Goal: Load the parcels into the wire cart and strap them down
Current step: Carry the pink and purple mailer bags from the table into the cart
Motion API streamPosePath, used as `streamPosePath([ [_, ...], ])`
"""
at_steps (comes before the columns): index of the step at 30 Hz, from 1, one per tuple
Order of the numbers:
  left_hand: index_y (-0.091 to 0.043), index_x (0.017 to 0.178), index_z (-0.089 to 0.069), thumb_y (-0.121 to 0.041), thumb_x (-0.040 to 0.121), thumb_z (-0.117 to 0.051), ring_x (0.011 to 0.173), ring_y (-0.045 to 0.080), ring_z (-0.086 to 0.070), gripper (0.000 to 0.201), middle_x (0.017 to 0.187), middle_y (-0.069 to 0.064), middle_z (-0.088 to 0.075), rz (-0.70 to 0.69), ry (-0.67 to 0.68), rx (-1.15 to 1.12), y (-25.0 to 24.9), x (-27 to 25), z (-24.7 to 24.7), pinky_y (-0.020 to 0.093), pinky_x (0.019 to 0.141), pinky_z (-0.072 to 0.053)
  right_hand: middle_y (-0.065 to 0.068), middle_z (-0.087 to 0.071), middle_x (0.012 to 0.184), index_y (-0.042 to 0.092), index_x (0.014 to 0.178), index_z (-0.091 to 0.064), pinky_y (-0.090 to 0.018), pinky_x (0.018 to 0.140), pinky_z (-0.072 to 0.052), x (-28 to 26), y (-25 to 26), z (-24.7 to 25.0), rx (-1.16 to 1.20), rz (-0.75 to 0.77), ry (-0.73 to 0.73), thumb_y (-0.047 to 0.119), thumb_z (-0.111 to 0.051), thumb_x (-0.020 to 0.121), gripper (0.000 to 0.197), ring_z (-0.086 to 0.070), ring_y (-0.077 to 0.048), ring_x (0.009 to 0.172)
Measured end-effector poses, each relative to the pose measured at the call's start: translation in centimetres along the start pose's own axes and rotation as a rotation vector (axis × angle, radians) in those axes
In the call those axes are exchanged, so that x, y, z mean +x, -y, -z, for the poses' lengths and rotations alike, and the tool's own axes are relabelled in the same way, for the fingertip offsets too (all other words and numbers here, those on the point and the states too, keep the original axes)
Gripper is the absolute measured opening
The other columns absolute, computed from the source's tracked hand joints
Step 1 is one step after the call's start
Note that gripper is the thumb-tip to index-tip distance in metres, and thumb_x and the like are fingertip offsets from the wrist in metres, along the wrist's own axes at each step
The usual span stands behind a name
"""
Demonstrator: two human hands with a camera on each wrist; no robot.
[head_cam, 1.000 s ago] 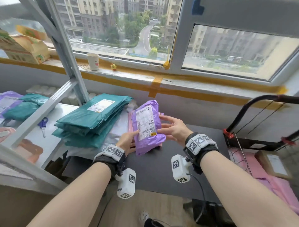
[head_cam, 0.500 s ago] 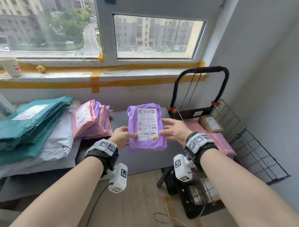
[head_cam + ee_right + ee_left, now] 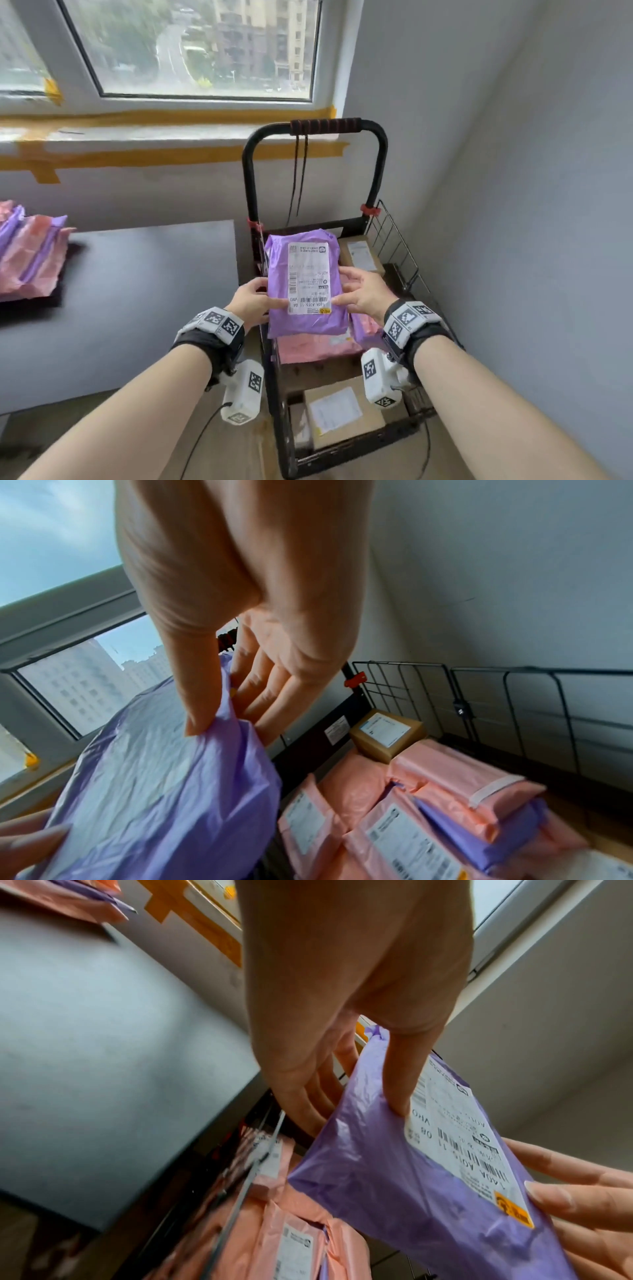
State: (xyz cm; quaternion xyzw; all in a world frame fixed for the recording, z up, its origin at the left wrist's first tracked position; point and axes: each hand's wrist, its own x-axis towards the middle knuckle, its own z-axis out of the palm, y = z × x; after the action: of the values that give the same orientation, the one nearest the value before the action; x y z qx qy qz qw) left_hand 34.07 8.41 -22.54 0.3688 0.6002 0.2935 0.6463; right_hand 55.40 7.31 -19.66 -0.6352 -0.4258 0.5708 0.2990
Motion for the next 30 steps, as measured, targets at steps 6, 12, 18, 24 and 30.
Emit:
streamPosePath([
  [6, -0.005, 0.116, -0.054, 0.004, 0.075, -0.073, 0.102, 0.031, -0.065, 0.046, 0.11, 0.015, -0.066, 0.067, -0.056, 0.029, 1.5, 2.8, -9.7, 0.048, 0.09, -0.052, -0.017, -0.064, 0.113, 0.011, 0.136, -0.045, -0.04, 0.078, -0.057, 2.1, -3.7, 9.6, -0.087, -0.04, 0.047, -0.017, -0.068, 0.073, 0.072, -0.065, -0.028, 0.102],
  [12, -0.002, 0.121, -0.053, 0.001, 0.078, -0.071, 0.104, 0.031, -0.064, 0.047, 0.116, 0.016, -0.063, 0.185, -0.155, 0.179, 5.0, 5.8, -13.5, 0.048, 0.089, -0.053, -0.025, -0.063, 0.106, 0.005, 0.14, -0.038, -0.042, 0.078, -0.056, 5.5, -8.2, 11.9, -0.122, -0.158, 0.15, -0.02, -0.065, 0.073, 0.076, -0.064, -0.03, 0.095],
  [18, -0.003, 0.122, -0.049, -0.007, 0.076, -0.074, 0.105, 0.024, -0.059, 0.052, 0.109, 0.008, -0.058, 0.237, -0.294, 0.402, 7.0, 9.4, -12.7, 0.035, 0.09, -0.051, -0.008, -0.059, 0.081, 0.008, 0.14, -0.038, -0.047, 0.081, -0.055, 11.2, -11.5, 9.6, -0.135, -0.232, 0.248, -0.023, -0.062, 0.073, 0.077, -0.061, -0.029, 0.089],
  [24, -0.007, 0.117, -0.045, -0.014, 0.07, -0.081, 0.1, 0.018, -0.056, 0.06, 0.102, 0.0, -0.052, 0.372, -0.403, 0.402, 10.0, 13.3, -12.1, 0.025, 0.082, -0.043, -0.006, -0.059, 0.077, 0.007, 0.138, -0.043, -0.029, 0.064, -0.056, 17.9, -15.5, 6.2, -0.2, -0.25, 0.326, -0.025, -0.057, 0.073, 0.073, -0.062, -0.02, 0.074],
  [30, -0.006, 0.121, -0.042, -0.009, 0.072, -0.079, 0.112, 0.026, -0.056, 0.062, 0.12, 0.01, -0.057, 0.579, -0.412, 0.404, 13.3, 17.5, -11.4, 0.032, 0.093, -0.045, -0.003, -0.061, 0.076, 0.008, 0.136, -0.045, -0.031, 0.069, -0.056, 22.0, -18.7, 4.1, -0.236, -0.282, 0.362, -0.022, -0.061, 0.071, 0.073, -0.063, -0.016, 0.075],
])
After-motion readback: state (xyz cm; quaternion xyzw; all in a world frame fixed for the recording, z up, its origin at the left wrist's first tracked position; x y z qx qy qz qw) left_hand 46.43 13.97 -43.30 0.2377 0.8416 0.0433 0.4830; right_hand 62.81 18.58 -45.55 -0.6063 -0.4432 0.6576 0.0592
